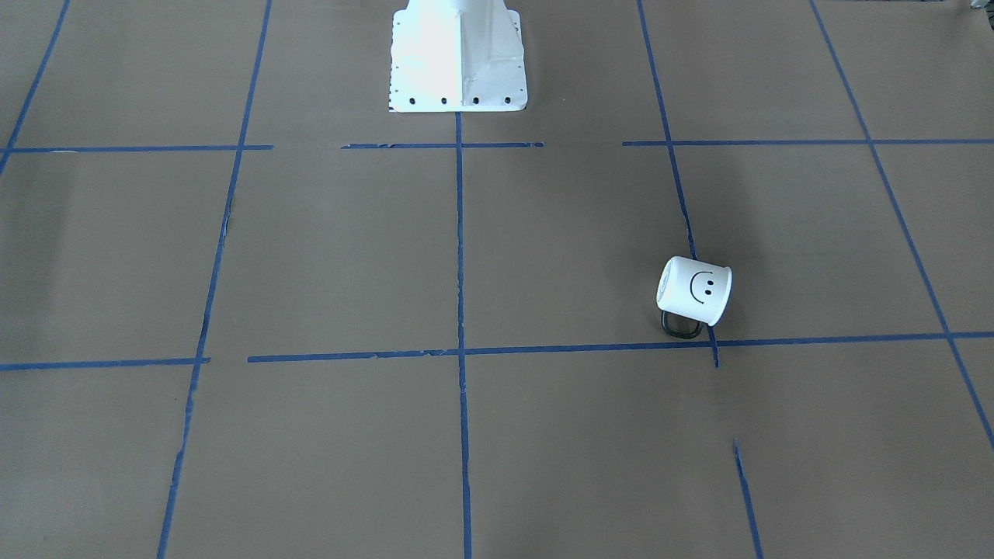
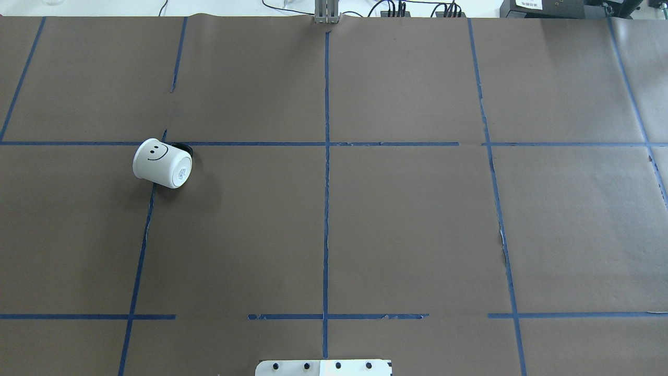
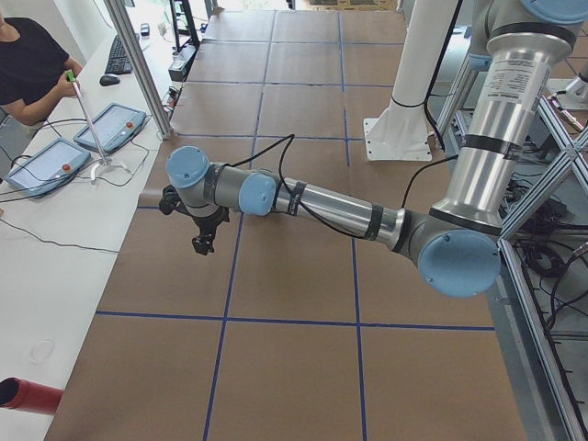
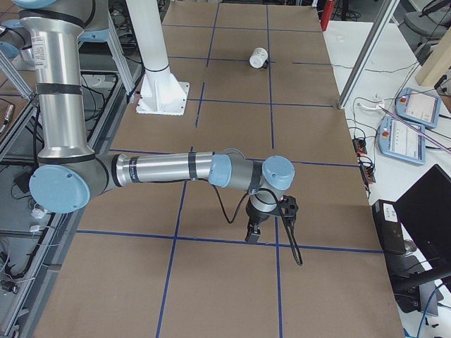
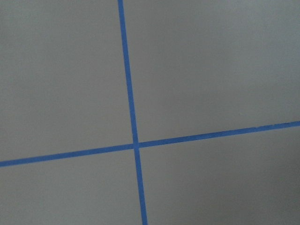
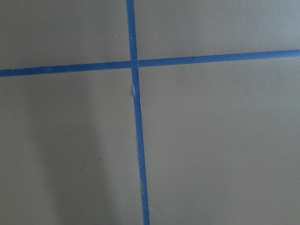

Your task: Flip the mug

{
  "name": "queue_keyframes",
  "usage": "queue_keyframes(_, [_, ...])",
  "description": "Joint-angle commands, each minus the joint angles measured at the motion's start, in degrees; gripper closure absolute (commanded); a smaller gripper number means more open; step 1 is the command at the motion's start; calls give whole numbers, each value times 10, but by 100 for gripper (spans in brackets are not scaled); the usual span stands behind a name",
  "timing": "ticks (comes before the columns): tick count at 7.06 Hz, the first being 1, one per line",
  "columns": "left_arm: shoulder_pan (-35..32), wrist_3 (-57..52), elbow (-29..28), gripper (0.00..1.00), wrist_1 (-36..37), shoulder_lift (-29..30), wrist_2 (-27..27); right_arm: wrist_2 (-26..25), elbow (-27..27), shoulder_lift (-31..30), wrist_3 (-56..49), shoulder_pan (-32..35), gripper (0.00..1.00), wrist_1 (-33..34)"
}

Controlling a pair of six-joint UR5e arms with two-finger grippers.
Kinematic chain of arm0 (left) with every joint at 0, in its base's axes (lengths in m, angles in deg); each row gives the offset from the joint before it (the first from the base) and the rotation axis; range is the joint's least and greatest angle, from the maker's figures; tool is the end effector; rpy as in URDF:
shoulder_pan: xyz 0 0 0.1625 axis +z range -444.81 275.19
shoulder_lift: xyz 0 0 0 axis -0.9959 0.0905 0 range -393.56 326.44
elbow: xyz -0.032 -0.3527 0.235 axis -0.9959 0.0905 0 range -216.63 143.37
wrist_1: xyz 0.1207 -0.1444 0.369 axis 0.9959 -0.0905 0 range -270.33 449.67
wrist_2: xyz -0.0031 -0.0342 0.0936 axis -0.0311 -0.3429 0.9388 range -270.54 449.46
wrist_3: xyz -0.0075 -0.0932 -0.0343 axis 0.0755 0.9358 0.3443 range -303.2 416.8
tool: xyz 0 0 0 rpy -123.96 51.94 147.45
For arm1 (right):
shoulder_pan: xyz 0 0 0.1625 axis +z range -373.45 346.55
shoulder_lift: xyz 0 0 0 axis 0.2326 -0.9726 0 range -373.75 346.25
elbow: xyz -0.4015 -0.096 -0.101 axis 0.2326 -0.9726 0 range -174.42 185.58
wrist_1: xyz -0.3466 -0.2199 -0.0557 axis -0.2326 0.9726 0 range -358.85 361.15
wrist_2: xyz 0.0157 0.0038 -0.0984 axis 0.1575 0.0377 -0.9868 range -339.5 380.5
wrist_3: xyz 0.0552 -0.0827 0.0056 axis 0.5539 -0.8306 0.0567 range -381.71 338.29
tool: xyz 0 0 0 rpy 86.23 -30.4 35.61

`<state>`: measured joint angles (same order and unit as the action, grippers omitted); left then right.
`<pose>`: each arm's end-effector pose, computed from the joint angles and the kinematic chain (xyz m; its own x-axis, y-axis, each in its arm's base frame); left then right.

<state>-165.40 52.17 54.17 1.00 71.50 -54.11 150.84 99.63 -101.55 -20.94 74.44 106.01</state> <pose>0.0454 -0.5997 0.4980 0.5383 0.3724 -0.7560 -0.2023 0.9280 0.3130 0.0505 -0.4957 0.6345 0.7657 0.0821 0.6380 0.0261 0.9870 -0.1584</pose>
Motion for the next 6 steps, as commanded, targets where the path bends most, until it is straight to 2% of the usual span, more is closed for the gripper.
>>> queue_keyframes(1, [94,48,-31,0,-35,47,-31,0,0,0,0,0,0,0])
queue_keyframes(2, [111,65,-57,0,-35,64,-73,0,0,0,0,0,0,0])
queue_keyframes(4, [113,67,-160,0,-37,90,-208,0,0,0,0,0,0,0])
queue_keyframes(6, [116,83,-203,0,-41,102,-279,0,0,0,0,0,0,0])
